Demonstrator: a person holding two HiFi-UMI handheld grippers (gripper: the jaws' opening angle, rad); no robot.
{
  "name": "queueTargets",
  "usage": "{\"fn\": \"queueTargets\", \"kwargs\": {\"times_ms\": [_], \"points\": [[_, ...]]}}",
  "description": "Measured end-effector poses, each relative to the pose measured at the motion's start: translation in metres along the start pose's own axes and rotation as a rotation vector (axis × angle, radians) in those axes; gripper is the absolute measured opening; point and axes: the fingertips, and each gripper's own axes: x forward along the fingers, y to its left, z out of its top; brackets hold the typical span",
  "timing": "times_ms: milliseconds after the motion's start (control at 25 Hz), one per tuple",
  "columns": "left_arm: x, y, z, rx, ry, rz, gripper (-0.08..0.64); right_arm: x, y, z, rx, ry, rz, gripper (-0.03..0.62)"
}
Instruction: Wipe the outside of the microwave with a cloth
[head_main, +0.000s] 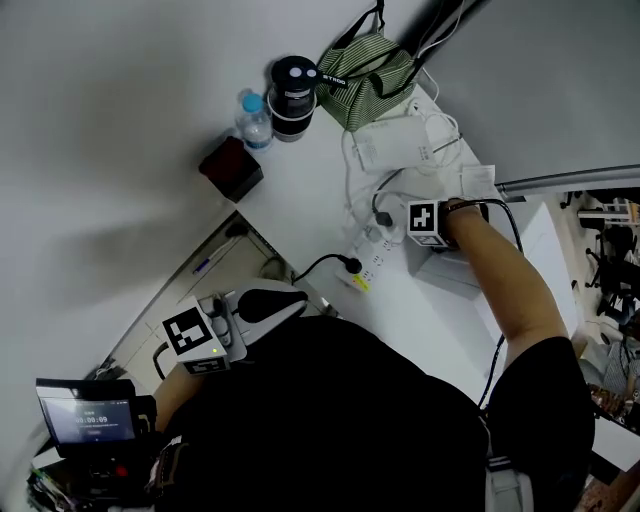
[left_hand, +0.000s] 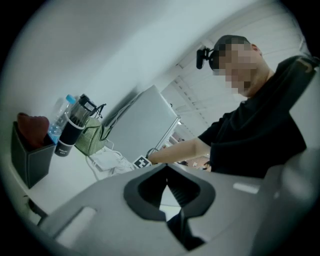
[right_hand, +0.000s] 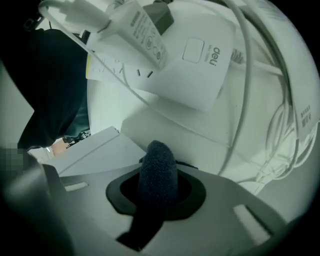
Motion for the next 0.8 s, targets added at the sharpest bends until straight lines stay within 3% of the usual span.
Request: {"fn": "queueTargets", "kwargs": {"times_ms": [160, 320, 400, 520, 640, 800], "points": [[0.020, -0.007, 0.014, 0.038, -0.005, -0.067, 0.003, -0.056, 0.026, -0.028, 0.036, -0.160, 0.040, 0.057], [0.042, -0.022, 0.038, 0.091, -0.019, -0.127, 0.003, -0.159, 0.098, -0.078, -0.056, -0.246, 0.040, 0.057], [0.052, -0.028, 0.047, 0.119, -0.019, -0.160, 0.003, -0.186, 0.125, -0.097, -0.079, -0.221, 0.029, 0.057], [0.063, -0.037, 0.054, 0.142, -0.022, -0.196, 0.003, -0.177, 0.136, -0.103, -0.084, -0.137, 0.016, 0.057], [0.063, -0.038, 0.054, 0.131, -0.015, -0.194, 0.003, -0.157, 0.128, -0.086, -0.104, -0.085, -0.007, 0.057], [0.050, -0.026, 0.044, 0.082, -0.020, -0.138, 0.003, -0.110, 0.105, -0.042, -0.157, -0.008, -0.014, 0.057]]}}
